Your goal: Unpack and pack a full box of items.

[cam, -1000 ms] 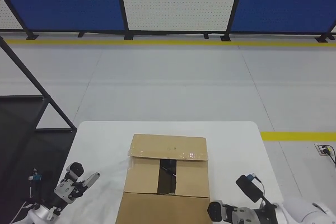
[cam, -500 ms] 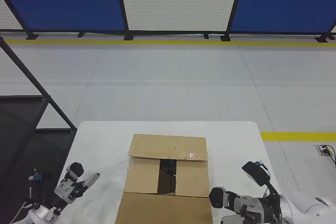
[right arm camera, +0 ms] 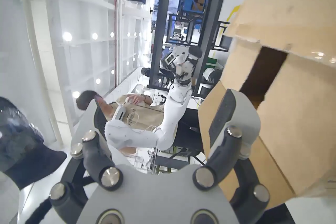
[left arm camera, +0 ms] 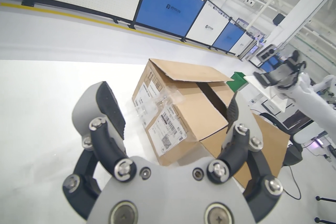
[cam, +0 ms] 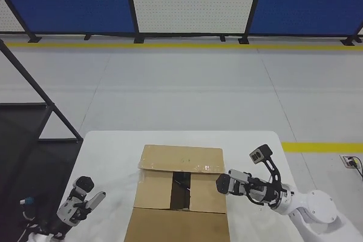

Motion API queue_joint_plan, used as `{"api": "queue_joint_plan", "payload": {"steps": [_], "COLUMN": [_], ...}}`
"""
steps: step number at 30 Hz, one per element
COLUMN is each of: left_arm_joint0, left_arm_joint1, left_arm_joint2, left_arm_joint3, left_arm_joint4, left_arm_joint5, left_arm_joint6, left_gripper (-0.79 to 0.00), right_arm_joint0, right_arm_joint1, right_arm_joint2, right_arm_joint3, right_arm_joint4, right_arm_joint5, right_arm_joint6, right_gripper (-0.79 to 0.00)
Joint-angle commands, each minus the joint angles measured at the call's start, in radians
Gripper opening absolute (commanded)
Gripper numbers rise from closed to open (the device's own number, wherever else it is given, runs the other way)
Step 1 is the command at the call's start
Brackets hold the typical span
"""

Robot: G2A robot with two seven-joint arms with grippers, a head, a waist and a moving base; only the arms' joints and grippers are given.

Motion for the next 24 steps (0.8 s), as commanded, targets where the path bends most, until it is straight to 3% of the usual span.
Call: {"api": "queue_joint_plan", "payload": {"steps": [1, 10, 16, 24], "left_arm_joint0": [0.001, 0.001, 0.005, 0.004], "left_arm_joint1": [0.000, 0.000, 0.001, 0.004], "left_arm_joint2": [0.000, 0.000, -0.002, -0.015], "left_arm_joint3": [0.000, 0.000, -0.007, 0.019], "left_arm_joint4": [-0.002, -0.002, -0.013, -0.073], "left_arm_joint5": [-0.002, -0.002, 0.016, 0.015], "left_arm_joint6": [-0.003, -0.003, 0.002, -0.018], "left_gripper": [0.000, 0.000, 0.000, 0.000], "right_arm_joint0": [-0.002, -0.004, 0.031, 0.066], "right_arm_joint1": [0.000, 0.000, -0.011, -0.029], "right_arm_joint2": [0.001, -0.007, -0.033, -0.057], "right_arm_joint3": [-0.003, -0.009, 0.064, 0.132], "right_arm_joint4": [0.000, -0.006, -0.018, -0.004], "right_arm_joint5": [-0.003, 0.005, 0.196, 0.291], "right_arm_joint6": [0.002, 0.010, -0.096, -0.171], "right_gripper": [0.000, 0.000, 0.000, 0.000]}}
